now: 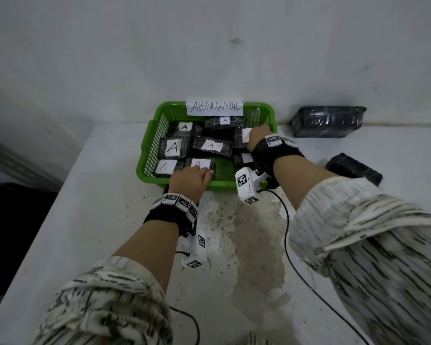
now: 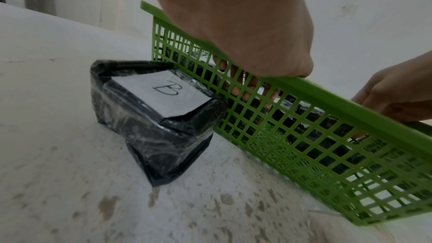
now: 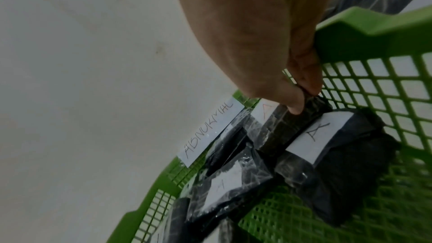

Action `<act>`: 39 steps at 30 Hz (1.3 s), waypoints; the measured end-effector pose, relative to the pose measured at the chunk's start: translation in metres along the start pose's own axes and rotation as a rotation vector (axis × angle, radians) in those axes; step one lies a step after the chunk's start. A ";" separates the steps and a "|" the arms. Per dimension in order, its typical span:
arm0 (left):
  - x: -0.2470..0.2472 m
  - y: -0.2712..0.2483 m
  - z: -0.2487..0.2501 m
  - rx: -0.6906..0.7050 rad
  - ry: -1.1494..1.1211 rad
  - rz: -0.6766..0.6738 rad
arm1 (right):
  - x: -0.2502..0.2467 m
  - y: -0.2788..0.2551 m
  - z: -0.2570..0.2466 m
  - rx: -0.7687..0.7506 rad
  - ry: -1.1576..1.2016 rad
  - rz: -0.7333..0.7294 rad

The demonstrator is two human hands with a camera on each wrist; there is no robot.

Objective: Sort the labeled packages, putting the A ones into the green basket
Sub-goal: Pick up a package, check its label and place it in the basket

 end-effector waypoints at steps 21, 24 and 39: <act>-0.031 0.009 0.091 -0.122 -0.170 -0.175 | -0.086 -0.080 0.065 -0.118 0.682 0.413; -0.031 0.010 0.129 -0.106 -0.177 -0.211 | -0.099 -0.102 0.130 0.081 0.471 0.463; -0.008 0.002 0.154 -0.093 0.046 -0.432 | -0.080 -0.106 0.239 0.453 0.117 0.152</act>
Point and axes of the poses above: each hand's wrist, its own y-axis towards the middle knuckle, its own x-axis out of the palm, z = x × y, the point moved 10 cm from there along y, towards the middle knuckle, and after that the axes turned 15 degrees about y, right-handed, at the moved point
